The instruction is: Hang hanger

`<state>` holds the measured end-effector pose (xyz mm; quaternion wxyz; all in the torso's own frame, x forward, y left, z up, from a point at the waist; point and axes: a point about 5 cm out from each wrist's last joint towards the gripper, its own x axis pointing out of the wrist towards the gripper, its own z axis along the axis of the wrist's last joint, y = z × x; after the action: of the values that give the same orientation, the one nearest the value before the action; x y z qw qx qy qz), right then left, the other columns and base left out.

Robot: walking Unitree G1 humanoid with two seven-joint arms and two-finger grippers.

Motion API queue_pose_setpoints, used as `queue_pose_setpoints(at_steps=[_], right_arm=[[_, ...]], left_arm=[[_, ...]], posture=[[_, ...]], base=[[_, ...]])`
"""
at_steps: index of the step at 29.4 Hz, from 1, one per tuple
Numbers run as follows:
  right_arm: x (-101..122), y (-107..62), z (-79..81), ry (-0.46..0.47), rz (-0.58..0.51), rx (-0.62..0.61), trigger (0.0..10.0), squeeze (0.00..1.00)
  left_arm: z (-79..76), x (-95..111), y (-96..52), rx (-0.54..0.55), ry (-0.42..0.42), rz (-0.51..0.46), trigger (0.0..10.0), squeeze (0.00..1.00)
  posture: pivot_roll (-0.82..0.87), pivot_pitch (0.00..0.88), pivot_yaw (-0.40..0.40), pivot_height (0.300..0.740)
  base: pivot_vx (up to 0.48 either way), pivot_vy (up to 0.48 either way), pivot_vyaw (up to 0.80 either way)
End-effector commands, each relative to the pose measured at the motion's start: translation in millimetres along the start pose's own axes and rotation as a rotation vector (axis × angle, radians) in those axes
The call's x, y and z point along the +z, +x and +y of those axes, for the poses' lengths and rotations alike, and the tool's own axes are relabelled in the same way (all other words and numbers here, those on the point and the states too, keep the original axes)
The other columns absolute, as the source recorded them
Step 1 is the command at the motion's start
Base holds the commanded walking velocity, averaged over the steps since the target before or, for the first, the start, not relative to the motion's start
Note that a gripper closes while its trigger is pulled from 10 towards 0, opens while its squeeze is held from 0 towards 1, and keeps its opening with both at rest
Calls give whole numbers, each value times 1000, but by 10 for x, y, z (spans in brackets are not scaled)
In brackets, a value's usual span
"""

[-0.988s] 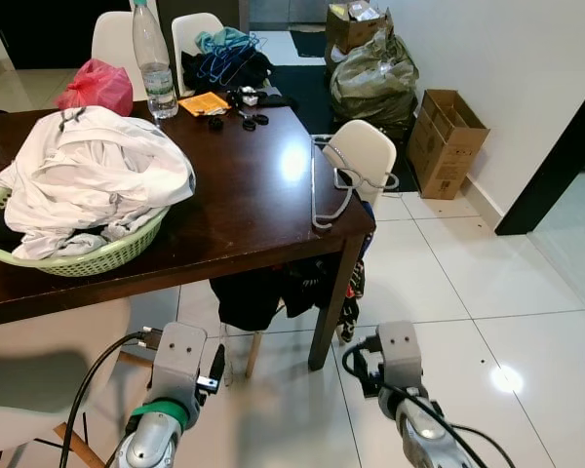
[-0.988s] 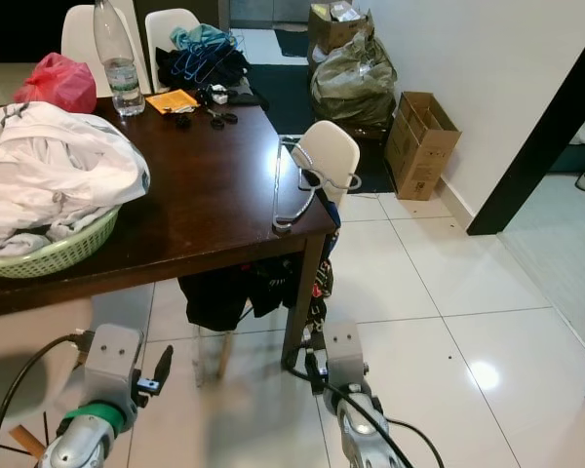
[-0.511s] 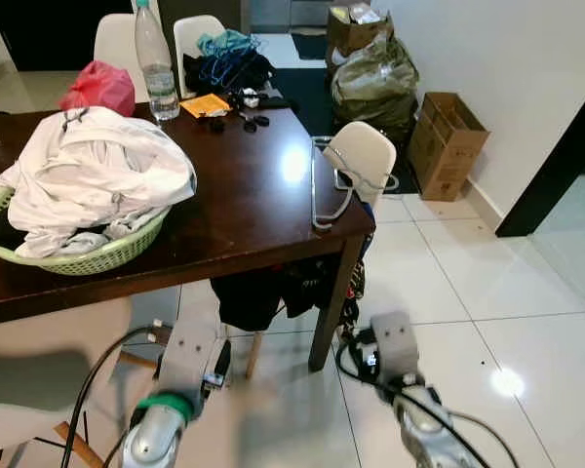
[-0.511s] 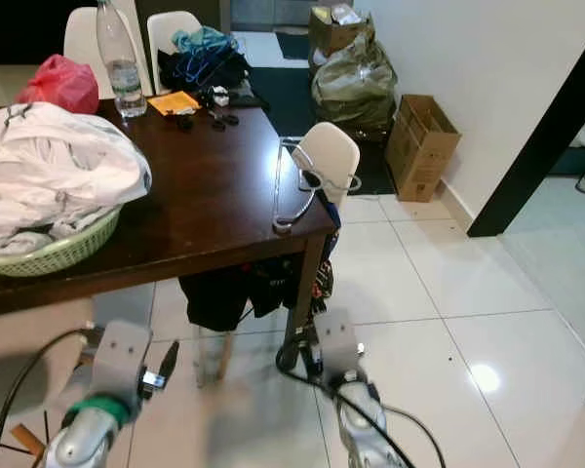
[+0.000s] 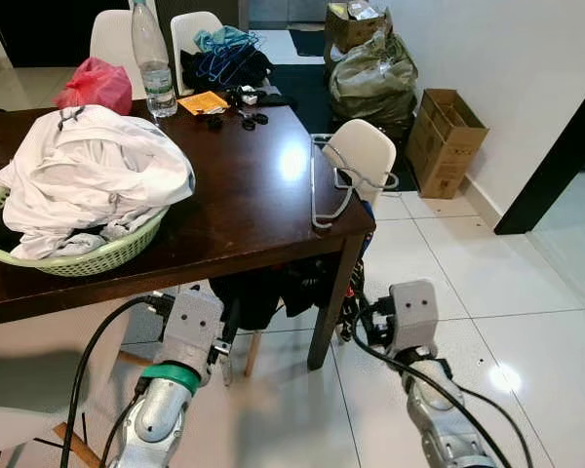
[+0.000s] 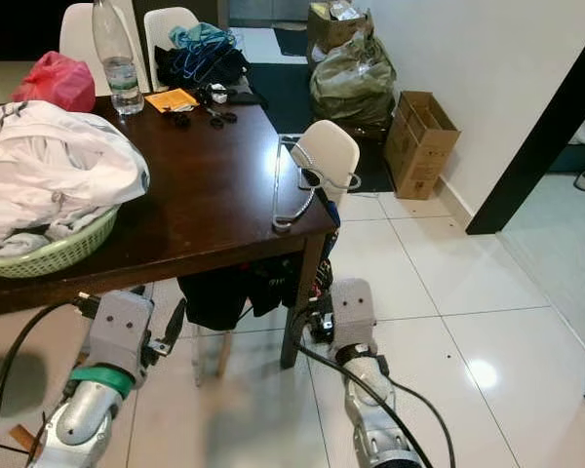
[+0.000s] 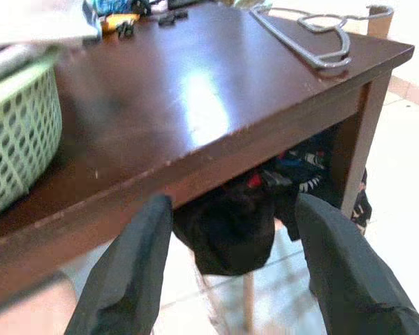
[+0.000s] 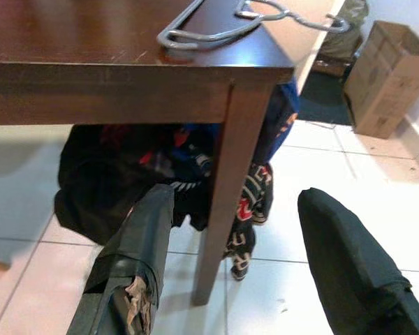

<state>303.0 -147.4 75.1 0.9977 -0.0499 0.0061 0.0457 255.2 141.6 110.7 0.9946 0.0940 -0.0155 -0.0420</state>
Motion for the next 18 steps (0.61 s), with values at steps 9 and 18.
queue_pose_setpoints(at_steps=[9, 18], right_arm=[[-32, 21, 111, 63, 58, 45, 10000, 0], [-21, 31, 122, 48, 43, 51, 10000, 0]], left_arm=[[73, 11, 10, 34, -97, 50, 10000, 0], [78, 26, 22, 37, -88, 41, 10000, 0]], posture=[[29, 21, 18, 740], [26, 18, 20, 740]], base=[[0, 0, -267], [0, 0, -793]])
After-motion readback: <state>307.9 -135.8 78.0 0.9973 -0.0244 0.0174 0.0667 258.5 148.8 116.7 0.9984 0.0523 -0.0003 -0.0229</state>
